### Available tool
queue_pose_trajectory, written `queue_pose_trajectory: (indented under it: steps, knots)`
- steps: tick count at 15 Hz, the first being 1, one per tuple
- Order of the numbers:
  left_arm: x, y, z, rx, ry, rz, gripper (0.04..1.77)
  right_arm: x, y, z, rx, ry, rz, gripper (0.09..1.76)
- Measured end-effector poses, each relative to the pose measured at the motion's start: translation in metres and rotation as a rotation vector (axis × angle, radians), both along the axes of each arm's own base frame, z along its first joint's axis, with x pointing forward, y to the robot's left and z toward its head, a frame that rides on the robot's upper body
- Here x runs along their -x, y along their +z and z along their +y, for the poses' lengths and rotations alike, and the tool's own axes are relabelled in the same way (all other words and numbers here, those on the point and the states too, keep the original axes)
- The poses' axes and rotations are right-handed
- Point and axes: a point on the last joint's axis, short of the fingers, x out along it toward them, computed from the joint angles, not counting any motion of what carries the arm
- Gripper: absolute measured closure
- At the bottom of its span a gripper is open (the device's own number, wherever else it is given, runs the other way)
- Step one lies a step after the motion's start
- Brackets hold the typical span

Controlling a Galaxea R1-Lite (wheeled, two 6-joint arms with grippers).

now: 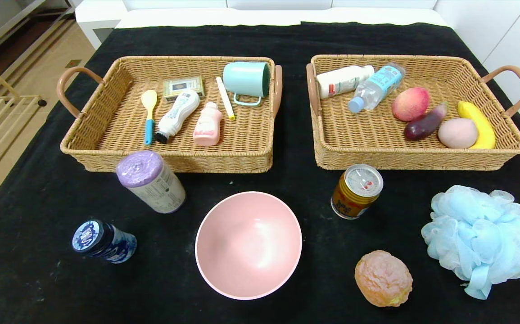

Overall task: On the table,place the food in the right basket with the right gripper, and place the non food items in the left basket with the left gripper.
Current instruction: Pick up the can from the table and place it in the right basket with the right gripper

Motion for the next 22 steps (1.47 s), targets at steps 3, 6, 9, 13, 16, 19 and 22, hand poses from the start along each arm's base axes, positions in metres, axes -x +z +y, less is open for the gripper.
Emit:
queue_pose_trajectory:
  steps: [3,6,9,13,16,19,22]
  knots:
    - [-0.007,0.040,-0.001,0.005,-0.124,-0.025,0.09,-0.007,0.042,0.001,0.009,0.056,-0.023,0.14]
    - [-0.028,0.078,-0.003,0.003,-0.250,-0.011,0.09,-0.029,0.084,0.004,0.028,0.162,-0.008,0.14]
    - [-0.059,0.120,-0.010,0.000,-0.397,0.012,0.09,-0.058,0.125,0.007,0.062,0.276,0.013,0.14]
    - [-0.106,0.154,-0.033,-0.010,-0.571,0.081,0.09,-0.098,0.153,0.023,0.061,0.383,0.071,0.14]
    - [-0.136,0.160,-0.052,-0.040,-0.638,0.139,0.09,-0.133,0.157,0.045,0.063,0.410,0.099,0.14]
    - [-0.154,0.156,-0.063,-0.073,-0.654,0.180,0.09,-0.151,0.151,0.056,0.075,0.423,0.152,0.14]
    - [-0.161,0.150,-0.064,-0.079,-0.639,0.214,0.09,-0.157,0.147,0.060,0.081,0.430,0.180,0.14]
